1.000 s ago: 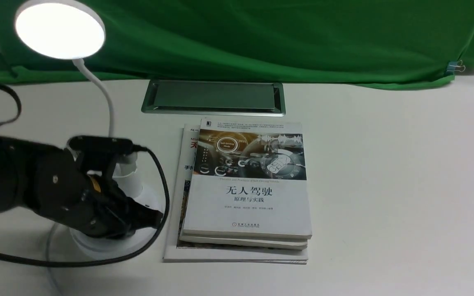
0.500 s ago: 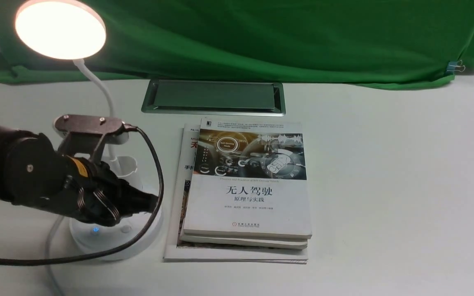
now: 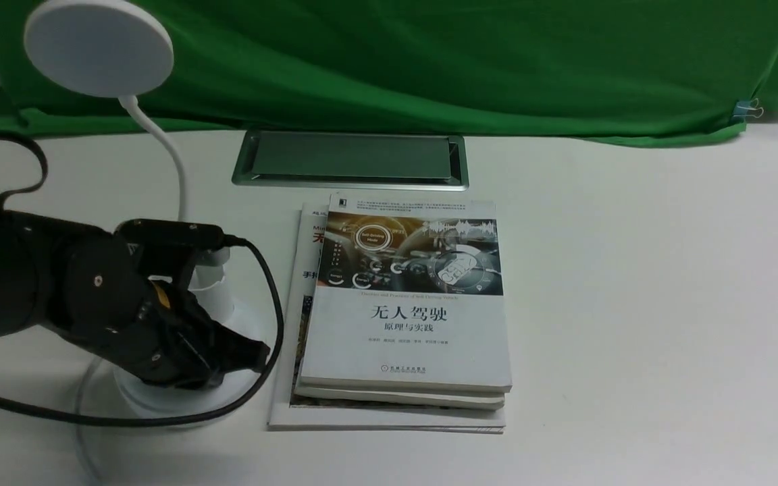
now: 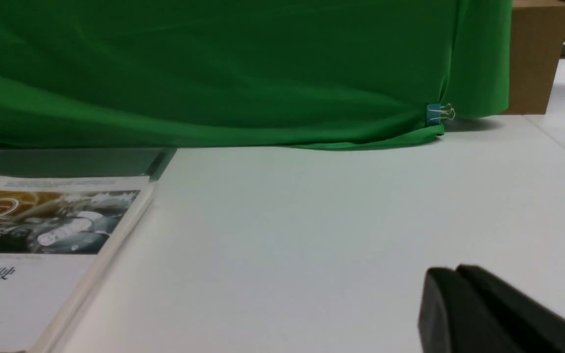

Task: Turn off the desk lamp on the white desktop by hand.
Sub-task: 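Press the power button on the round power strip under the lamp with the left gripper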

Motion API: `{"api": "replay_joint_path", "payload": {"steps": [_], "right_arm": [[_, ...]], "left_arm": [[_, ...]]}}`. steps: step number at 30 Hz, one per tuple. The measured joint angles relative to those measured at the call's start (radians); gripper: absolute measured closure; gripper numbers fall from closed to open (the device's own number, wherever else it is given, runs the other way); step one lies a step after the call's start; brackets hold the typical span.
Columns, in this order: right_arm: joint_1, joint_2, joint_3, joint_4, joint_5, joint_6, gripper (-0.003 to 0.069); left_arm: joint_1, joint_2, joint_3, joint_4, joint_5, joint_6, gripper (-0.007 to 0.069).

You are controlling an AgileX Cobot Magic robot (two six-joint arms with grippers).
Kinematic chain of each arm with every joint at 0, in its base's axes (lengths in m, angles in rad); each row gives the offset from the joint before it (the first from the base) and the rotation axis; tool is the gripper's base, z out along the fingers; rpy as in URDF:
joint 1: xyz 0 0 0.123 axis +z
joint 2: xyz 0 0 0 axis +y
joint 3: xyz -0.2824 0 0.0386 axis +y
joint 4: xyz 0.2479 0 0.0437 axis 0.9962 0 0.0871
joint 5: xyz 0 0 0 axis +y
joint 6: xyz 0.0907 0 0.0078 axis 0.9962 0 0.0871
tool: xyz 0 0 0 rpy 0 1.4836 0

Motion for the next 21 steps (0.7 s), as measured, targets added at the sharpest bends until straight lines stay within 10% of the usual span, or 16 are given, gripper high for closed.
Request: {"api": "replay_joint_path", "payload": {"steps": [21], "right_arm": [[0.000, -0.001, 0.000, 0.000, 0.000, 0.000, 0.0622]], "left_arm": [[0.001, 0.002, -0.001, 0.015, -0.013, 0.028, 0.0606]]}}
